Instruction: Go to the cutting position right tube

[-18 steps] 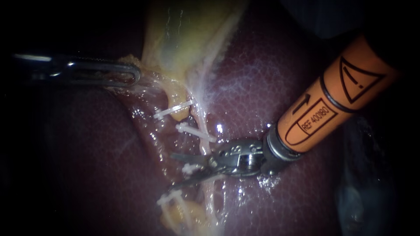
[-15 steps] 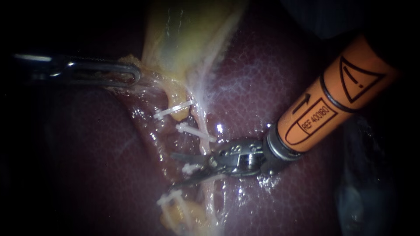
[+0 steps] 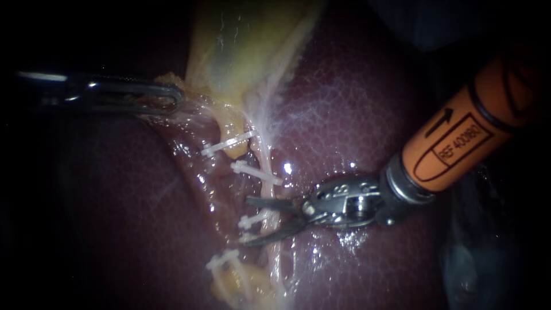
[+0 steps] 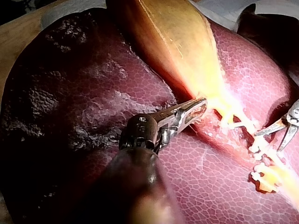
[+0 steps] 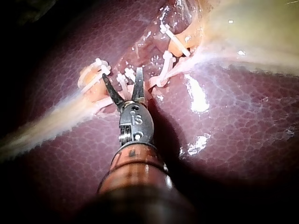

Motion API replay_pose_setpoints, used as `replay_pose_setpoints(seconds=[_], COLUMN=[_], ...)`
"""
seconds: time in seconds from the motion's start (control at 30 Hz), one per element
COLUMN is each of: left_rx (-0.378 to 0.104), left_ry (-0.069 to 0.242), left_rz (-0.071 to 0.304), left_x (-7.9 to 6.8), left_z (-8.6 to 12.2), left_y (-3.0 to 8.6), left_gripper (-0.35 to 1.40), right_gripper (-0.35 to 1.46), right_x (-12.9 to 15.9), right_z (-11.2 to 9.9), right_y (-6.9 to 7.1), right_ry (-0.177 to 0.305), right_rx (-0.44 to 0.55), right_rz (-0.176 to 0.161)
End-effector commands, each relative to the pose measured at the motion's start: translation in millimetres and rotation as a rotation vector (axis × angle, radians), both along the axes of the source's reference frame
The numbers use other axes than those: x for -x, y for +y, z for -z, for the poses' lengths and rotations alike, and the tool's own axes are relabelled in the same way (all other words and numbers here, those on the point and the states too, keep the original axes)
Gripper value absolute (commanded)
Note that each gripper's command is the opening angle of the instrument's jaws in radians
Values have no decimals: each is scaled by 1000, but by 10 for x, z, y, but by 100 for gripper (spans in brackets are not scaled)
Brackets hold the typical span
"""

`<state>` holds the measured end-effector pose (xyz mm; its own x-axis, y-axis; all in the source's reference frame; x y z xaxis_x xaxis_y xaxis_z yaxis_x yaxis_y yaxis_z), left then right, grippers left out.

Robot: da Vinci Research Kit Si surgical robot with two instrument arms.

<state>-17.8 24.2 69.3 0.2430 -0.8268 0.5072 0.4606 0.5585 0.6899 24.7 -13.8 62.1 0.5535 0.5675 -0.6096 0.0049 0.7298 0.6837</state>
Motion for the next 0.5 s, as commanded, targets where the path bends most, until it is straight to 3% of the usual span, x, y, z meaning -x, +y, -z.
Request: replay_pose_setpoints(seconds=[0.03,0.27,0.5], left_rx=[0,0,0], left_ry=[-1,-1,-2], left_rz=[-1,-1,-2], left_x=[0,-1,-3], left_z=[0,0,0], left_y=[0,0,0], left_gripper=[-35,-35,-35], right_gripper=[102,93,88], right_x=[4,19,29], right_z=[1,-5,-25], right_y=[0,3,10], right_ry=[-8,-69,-109], right_rx=[-18,-103,-197], right_rz=[-1,-8,-27])
